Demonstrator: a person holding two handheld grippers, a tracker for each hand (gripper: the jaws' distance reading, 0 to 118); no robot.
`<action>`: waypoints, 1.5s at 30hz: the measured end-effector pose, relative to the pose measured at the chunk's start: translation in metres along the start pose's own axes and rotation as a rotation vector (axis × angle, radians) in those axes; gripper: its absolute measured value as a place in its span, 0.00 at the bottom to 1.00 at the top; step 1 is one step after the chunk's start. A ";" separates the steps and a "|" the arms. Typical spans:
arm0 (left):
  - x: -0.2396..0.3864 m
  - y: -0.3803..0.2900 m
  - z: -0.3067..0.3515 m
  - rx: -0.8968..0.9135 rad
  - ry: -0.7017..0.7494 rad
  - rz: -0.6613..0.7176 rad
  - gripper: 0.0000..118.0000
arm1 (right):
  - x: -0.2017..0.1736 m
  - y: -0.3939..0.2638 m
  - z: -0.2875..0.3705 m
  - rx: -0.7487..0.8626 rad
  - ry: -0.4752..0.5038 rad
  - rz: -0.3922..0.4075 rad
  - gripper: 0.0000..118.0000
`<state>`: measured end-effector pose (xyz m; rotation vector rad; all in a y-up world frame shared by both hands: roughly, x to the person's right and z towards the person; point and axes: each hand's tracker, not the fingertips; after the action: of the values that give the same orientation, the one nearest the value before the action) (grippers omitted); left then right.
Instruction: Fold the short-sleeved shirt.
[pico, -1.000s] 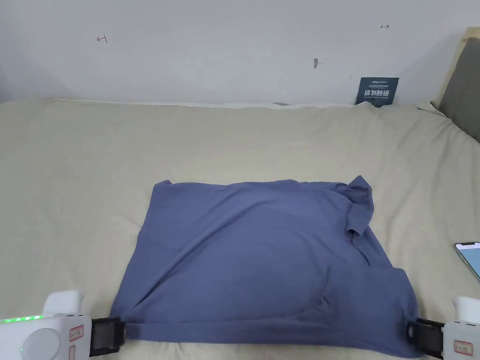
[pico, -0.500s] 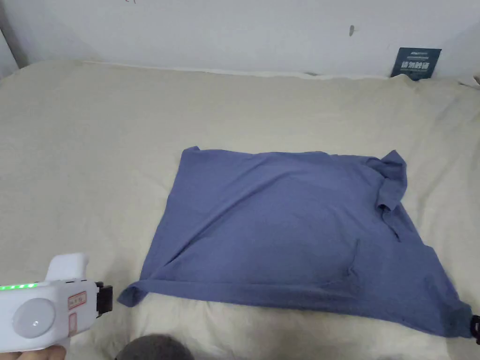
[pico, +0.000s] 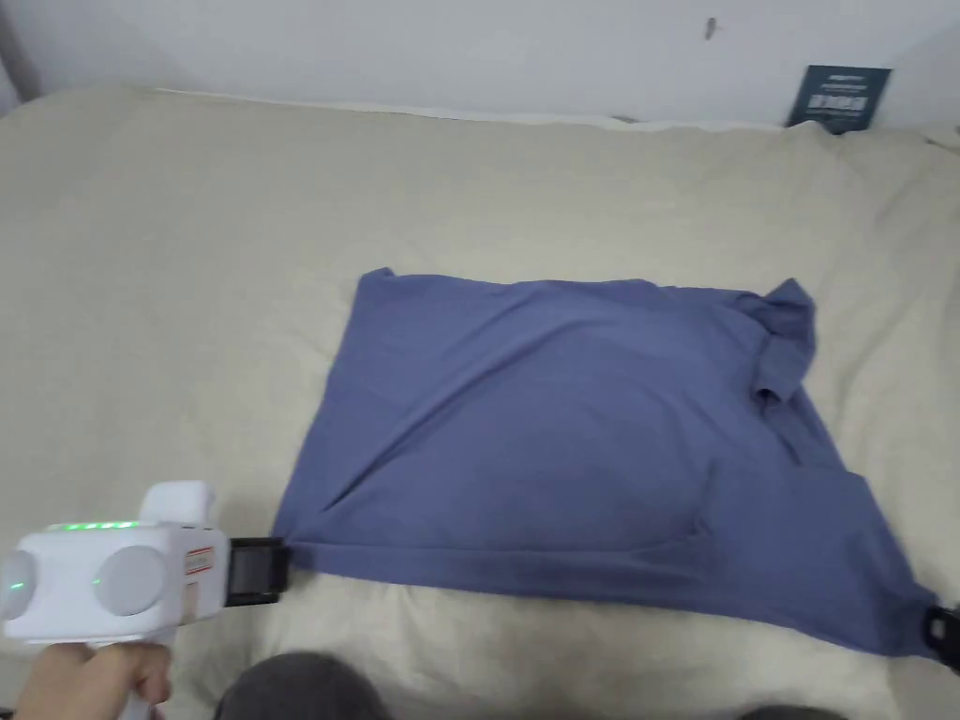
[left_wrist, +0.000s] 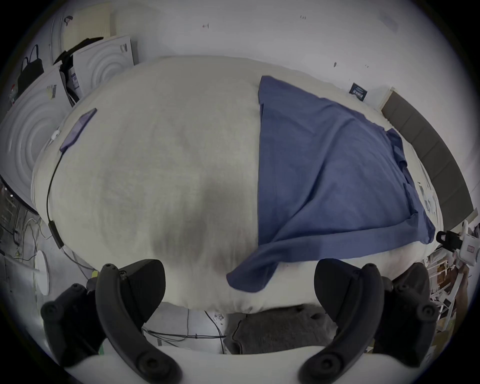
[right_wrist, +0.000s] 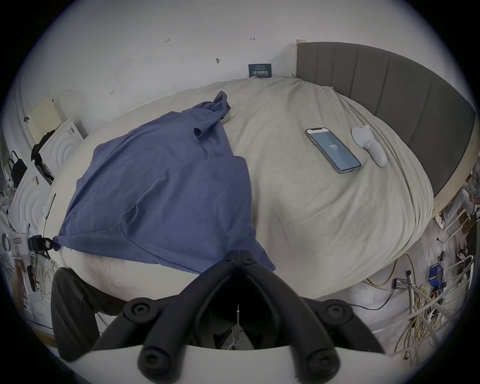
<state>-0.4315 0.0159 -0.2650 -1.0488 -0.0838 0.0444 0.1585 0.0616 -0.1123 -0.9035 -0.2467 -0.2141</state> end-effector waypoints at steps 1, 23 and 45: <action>0.001 0.000 0.000 -0.001 -0.011 0.001 0.82 | 0.002 0.001 -0.002 -0.002 -0.002 0.006 0.01; 0.007 0.003 0.023 0.004 -0.046 0.052 0.02 | 0.028 -0.005 -0.031 -0.058 0.071 -0.001 0.07; 0.030 0.152 0.011 0.132 -0.036 -0.004 0.02 | -0.015 0.157 -0.062 0.046 0.007 0.146 0.07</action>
<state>-0.4024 0.1029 -0.3900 -0.9156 -0.1139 0.0639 0.1970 0.1078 -0.2708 -0.8713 -0.1775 -0.0766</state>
